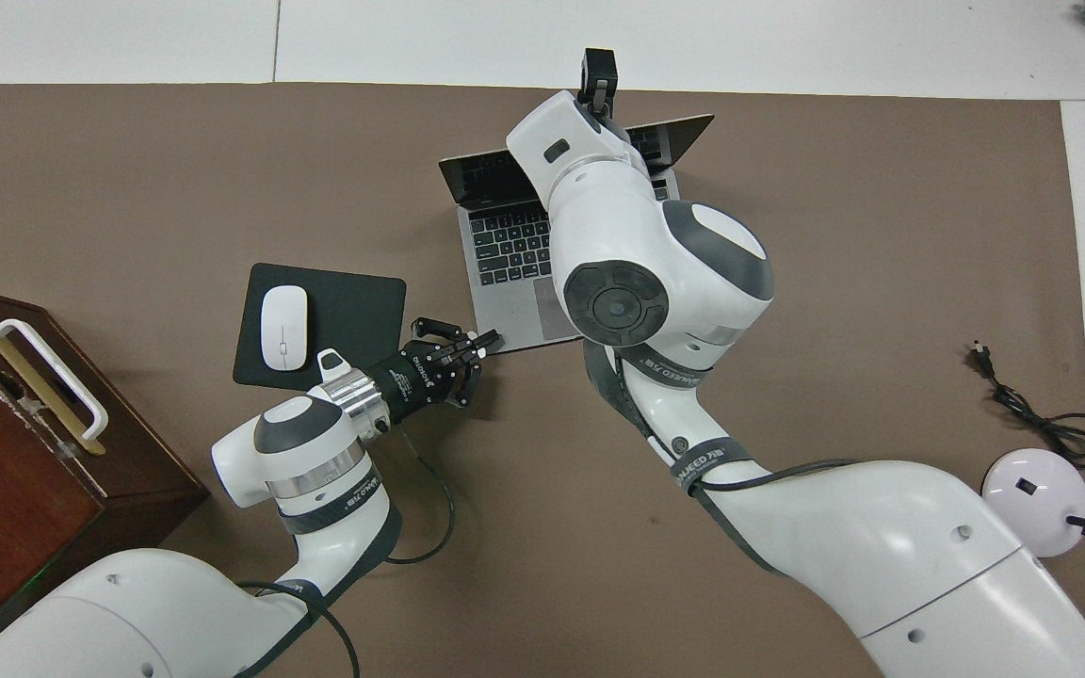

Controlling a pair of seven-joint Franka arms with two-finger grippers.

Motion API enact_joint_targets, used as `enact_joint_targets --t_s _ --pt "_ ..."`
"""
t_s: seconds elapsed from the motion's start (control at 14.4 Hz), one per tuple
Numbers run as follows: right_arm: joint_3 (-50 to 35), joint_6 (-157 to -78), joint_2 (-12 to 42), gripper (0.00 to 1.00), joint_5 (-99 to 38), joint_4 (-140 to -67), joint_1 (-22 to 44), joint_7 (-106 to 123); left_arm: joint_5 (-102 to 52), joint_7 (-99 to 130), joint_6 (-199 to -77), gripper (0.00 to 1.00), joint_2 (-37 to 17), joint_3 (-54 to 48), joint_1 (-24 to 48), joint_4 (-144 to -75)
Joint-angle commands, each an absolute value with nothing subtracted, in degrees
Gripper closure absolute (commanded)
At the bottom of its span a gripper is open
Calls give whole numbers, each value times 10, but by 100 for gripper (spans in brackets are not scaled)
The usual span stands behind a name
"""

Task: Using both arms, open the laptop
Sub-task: 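Push the lid fully open with the right gripper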

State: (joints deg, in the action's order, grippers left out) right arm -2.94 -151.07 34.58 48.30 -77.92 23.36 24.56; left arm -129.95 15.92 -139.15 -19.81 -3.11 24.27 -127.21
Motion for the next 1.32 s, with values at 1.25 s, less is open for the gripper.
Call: enact_joint_targets --t_s 1.25 --pt "-40 -1396 357 0 400 -729 234 273 -1310 135 -1405 100 -245 -31 241 -1256"
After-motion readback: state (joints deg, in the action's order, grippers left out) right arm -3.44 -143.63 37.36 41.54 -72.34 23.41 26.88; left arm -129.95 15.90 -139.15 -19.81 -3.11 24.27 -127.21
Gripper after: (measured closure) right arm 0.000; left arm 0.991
